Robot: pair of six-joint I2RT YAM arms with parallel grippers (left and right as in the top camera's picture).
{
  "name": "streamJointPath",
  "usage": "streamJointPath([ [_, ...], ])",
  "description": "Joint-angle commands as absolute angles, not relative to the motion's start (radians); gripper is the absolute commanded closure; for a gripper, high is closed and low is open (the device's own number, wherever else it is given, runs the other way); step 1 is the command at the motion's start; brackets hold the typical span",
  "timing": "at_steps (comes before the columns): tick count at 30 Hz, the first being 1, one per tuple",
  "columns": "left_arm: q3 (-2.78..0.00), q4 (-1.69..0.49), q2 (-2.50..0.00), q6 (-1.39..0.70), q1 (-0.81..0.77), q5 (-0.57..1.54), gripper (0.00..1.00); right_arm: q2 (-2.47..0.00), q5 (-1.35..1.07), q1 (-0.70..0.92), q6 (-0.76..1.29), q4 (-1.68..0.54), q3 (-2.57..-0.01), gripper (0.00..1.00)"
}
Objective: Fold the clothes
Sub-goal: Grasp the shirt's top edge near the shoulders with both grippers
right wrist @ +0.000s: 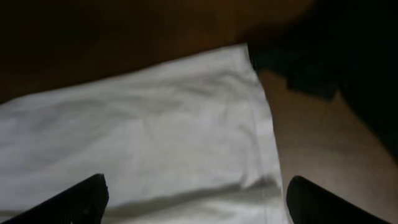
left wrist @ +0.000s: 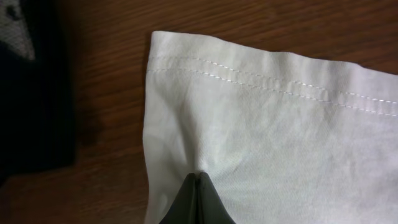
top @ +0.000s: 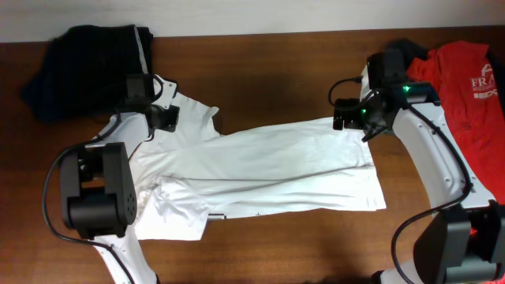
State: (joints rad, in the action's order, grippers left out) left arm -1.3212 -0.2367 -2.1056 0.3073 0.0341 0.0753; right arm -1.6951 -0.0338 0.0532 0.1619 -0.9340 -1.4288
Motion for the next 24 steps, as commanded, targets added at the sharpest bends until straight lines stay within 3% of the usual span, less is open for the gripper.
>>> streamJointPath([
  [1,-1.29,-0.271,-2.178,0.255,0.112,-0.047,1.0,-1.739,-0.03,0.059,0.131,-0.893,-1.436,0.05],
  [7,-1.29,-0.265,-2.178,0.255,0.196,-0.048,1.0,-1.891,-0.105,0.06,0.104,-0.744,-1.436,0.05],
  [17,-1.29,-0.252,-2.178,0.255,0.199,-0.045,1.0,-2.103,-0.12,0.125,0.082,-0.406,-1.436,0.07],
  [24,-1.29,-0.258,-2.178,0.255,0.199,-0.045,0.99,-2.147,-0.018,0.124,0.059,-0.333,-1.436,0.09],
])
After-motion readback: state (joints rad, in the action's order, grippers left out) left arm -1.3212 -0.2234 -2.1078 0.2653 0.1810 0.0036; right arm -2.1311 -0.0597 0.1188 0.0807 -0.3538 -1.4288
